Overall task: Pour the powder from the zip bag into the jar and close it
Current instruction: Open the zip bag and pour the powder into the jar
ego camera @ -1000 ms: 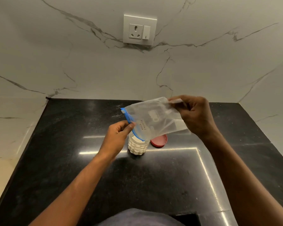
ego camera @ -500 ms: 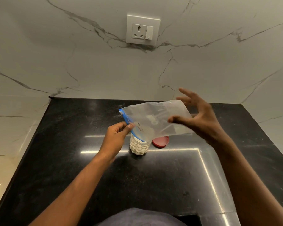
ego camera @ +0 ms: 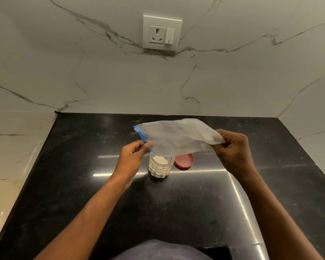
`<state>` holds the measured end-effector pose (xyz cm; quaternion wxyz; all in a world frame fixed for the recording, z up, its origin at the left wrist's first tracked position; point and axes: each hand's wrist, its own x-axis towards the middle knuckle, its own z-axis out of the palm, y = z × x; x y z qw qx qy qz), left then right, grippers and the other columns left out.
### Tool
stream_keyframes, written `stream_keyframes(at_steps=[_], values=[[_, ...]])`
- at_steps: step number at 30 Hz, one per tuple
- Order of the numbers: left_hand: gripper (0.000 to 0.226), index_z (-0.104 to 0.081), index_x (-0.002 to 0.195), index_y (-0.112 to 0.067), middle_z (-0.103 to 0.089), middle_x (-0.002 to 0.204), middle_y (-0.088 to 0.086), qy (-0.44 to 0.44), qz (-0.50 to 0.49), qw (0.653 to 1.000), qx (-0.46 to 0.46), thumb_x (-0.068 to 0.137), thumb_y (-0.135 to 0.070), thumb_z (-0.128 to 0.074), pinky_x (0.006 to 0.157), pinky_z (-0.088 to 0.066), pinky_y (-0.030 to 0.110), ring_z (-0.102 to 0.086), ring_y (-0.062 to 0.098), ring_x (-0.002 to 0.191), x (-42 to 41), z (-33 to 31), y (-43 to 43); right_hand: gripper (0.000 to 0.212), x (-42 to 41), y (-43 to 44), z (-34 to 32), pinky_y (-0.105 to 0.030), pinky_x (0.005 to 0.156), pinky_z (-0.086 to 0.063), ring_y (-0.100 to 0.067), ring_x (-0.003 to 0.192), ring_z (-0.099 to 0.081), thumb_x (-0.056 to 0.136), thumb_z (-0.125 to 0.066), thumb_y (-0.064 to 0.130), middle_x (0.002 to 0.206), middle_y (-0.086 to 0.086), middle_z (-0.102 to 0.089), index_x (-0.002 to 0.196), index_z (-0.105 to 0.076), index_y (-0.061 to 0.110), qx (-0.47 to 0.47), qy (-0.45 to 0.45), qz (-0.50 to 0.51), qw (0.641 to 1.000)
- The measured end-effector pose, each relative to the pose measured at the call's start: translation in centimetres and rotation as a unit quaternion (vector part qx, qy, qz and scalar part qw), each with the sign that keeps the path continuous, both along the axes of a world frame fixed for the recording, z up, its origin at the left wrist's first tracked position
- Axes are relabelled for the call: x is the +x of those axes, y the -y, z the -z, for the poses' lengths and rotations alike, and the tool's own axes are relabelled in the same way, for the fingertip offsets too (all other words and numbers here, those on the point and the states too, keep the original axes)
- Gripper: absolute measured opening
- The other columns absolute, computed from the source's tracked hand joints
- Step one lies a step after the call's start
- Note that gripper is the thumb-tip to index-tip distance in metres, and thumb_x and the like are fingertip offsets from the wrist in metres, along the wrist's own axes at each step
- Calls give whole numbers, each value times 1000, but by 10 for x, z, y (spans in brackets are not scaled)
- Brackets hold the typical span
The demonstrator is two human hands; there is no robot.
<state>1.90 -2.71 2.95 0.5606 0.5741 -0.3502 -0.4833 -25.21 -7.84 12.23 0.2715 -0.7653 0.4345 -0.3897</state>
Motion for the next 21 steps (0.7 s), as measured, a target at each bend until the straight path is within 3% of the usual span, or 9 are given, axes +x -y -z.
stream_keyframes(at_steps=[3,6,9,11,13,16,21], values=[[16,-81,96,-19,-83,93,-14,5,-14,1000,-2,102,-23,-67,69,-49,1,-72,-11,82,1,0,-2,18,6,-4,-2,-17,72,-59,-8,83,-75,91,-75,-2,92,6,-77,102,-78,13,2,0,-16,1000],[19,-80,100,-10,-83,98,1,22,16,1000,-10,103,-22,-66,80,-57,14,-76,4,93,-3,2,-3,17,10,-6,-7,-14,69,-58,-3,80,-74,93,-74,1,91,10,-77,102,-77,15,12,36,-14,999],[18,-82,98,-18,-80,101,13,46,22,998,-24,104,-19,-65,81,-55,24,-71,12,91,-6,3,-5,19,15,-3,-9,-21,74,-62,-8,85,-75,92,-75,0,94,3,-79,105,-78,12,23,7,-25,999],[19,-83,94,-27,-82,99,5,34,3,999,-26,103,-22,-67,80,-55,18,-75,10,92,-4,0,-4,15,15,-1,-7,-27,72,-64,-13,83,-75,91,-76,0,91,-1,-79,101,-79,11,28,-7,-3,1000],[19,-84,91,-33,-84,100,-6,15,-23,999,-20,101,-26,-70,84,-55,18,-77,5,97,2,-4,-3,8,8,5,-8,-29,66,-62,-17,78,-75,91,-78,5,85,-1,-78,96,-80,11,40,44,36,998],[19,-84,94,-34,-84,101,-7,3,-37,999,-33,101,-24,-69,84,-55,18,-77,2,96,6,-10,-3,7,-3,8,-8,-29,66,-64,-20,84,-78,91,-79,11,88,-6,-79,95,-79,16,119,123,37,985],[14,-71,105,-25,-80,103,-8,-4,-16,994,-104,108,-29,-58,80,-60,19,-76,8,97,4,-48,8,21,-7,1,-1,-38,61,-65,-32,88,-79,83,-78,38,98,-12,-82,87,-83,18,282,265,43,921]])
